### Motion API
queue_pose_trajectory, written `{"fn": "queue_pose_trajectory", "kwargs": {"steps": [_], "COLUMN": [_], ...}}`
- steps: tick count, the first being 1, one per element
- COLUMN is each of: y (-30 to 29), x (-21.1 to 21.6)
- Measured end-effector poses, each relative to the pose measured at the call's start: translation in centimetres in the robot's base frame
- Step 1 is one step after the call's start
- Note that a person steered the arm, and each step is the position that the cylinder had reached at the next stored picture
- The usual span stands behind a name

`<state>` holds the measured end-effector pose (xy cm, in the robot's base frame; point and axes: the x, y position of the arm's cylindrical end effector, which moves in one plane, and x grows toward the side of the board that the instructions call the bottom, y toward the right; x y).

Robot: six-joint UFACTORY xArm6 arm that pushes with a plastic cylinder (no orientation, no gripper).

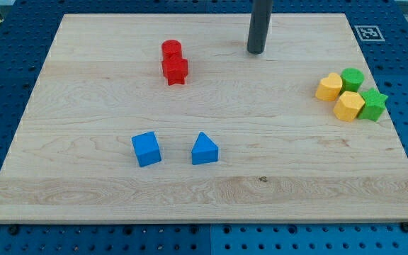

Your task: Separate the green block from the yellow blocks

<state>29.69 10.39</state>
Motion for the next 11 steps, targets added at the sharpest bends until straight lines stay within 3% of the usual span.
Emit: {"fn": "queue_pose_trajectory", "kwargs": {"steps": [3, 9, 11], "y": [13.3, 14.6, 22.6], "x": [-0.4, -0.4, 0.8]}}
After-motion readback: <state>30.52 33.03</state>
